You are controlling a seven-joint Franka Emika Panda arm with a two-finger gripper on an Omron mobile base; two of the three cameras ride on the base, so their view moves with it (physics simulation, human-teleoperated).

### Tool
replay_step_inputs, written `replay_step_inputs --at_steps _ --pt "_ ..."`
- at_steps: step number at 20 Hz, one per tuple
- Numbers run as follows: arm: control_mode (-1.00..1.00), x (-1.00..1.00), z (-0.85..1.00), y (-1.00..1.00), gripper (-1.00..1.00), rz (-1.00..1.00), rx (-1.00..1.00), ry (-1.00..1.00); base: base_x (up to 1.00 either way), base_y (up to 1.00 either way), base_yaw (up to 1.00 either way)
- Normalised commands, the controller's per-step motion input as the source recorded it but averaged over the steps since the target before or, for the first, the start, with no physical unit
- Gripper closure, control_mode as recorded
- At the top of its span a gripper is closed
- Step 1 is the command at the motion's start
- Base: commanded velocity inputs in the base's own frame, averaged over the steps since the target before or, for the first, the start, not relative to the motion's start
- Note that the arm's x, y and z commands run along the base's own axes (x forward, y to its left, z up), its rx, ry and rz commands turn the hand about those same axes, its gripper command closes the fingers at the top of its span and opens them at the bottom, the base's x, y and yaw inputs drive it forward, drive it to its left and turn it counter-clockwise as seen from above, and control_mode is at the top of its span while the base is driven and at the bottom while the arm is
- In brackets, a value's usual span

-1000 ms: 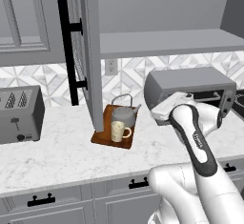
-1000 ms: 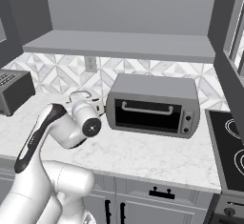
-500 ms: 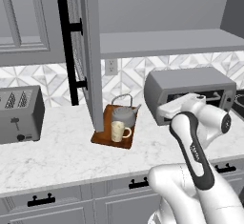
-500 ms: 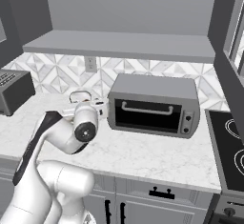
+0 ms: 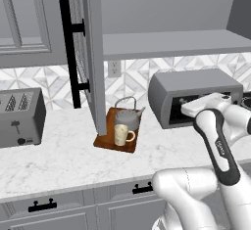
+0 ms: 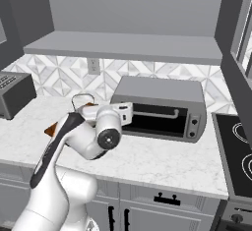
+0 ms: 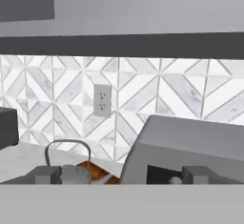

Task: Pick the kettle from the counter and place it on the tray. Then pick the mug from the cabinet and place it on the tray. Then close the cabinet doors.

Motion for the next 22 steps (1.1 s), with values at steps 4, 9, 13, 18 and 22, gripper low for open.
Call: replay_step_inputs --at_steps 4,9,13,18,22 --pt "-1.00 -0.03 0.02 -0.70 -1.00 0.00 0.03 -0.05 0.00 0.00 0.00" --pt "-1.00 -0.20 0.00 -0.62 -1.00 0.06 0.07 -0.15 0.00 0.00 0.00" --pt "-1.00 -0.21 0.04 -0.72 -1.00 0.07 0.07 -0.24 0.00 0.00 0.00" --pt "-1.00 -0.07 0.02 -0.51 -1.00 0.00 0.00 -0.15 0.00 0.00 0.00" --pt "-1.00 -0.22 -0.13 -0.40 -1.00 0.00 0.02 -0.23 0.00 0.00 0.00"
